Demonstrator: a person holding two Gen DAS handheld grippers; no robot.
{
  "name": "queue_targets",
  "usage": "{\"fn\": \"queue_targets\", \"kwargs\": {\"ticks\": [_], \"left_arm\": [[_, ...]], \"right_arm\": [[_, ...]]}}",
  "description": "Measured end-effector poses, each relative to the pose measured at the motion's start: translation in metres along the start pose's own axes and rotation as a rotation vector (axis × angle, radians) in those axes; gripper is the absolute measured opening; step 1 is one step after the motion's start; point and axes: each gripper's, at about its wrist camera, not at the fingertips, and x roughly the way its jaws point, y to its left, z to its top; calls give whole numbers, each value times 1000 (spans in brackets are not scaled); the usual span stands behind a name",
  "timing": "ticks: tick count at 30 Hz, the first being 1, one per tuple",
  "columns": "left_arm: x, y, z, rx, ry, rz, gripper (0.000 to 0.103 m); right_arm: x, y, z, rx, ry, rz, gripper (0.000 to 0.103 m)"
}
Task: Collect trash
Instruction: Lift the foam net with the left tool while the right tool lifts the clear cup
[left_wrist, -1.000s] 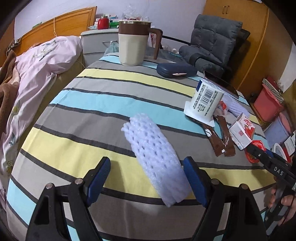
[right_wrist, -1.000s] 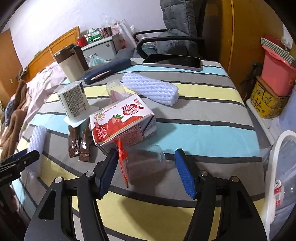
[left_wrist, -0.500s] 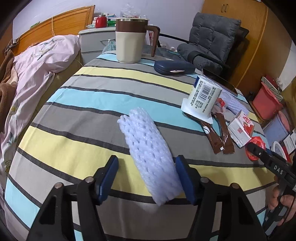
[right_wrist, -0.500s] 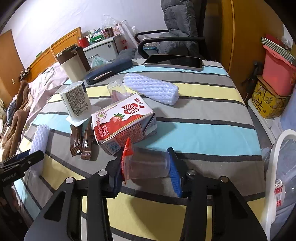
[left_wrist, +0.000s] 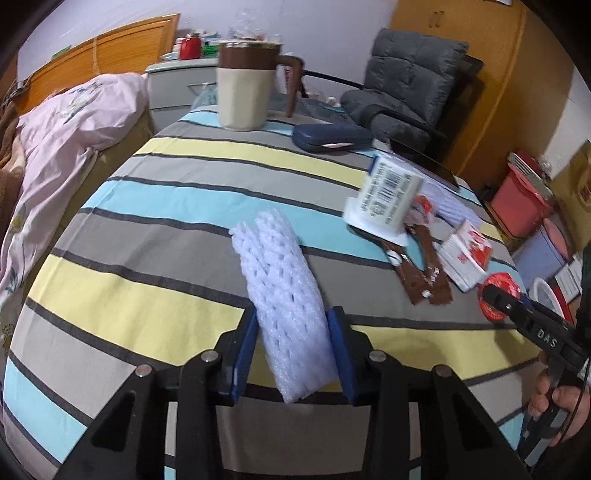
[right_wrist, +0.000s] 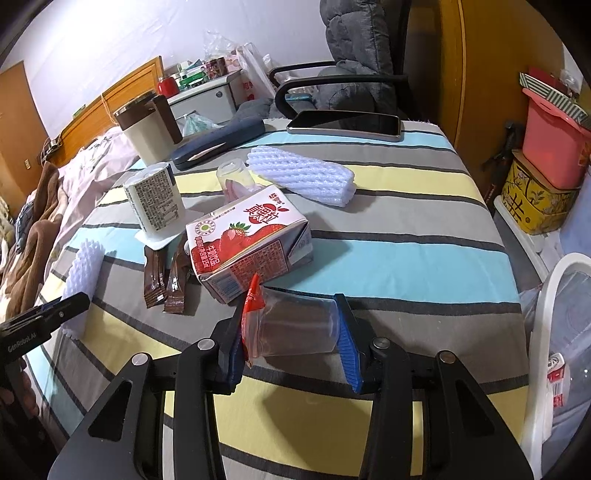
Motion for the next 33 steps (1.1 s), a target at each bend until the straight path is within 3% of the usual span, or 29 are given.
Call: {"fn": "queue_targets", "kwargs": {"ticks": [9, 11, 13, 15, 19, 22, 23, 27, 33], "left_arm": [[-3, -44, -16, 202, 46, -77, 40], [1, -48, -18, 223, 59, -28, 41], [2, -47, -14, 201, 58, -31, 44], [2, -41, -9, 154, 52, -22, 65], [0, -34, -3, 98, 13, 28, 67], [12, -31, -2, 78, 58, 31, 67], [11, -32, -2, 83, 46, 37, 65], [13, -36, 0, 96, 50, 19, 39], [9, -44, 0, 121, 27, 6, 34]], "right_arm": [[-10, -3, -5, 14, -30, -6, 44], [-11, -5, -6, 21, -30, -1, 44], [-12, -4, -7, 19, -28, -2, 44], [-11, -3, -8, 15, -29, -4, 44], [-11, -3, -7, 12, -32, 4, 44], [-11, -3, -8, 13, -30, 7, 44], [-11, -3, -8, 14, -29, 8, 44], [-11, -3, -8, 15, -31, 12, 44], [-11, -3, -9, 16, -32, 15, 44]]}}
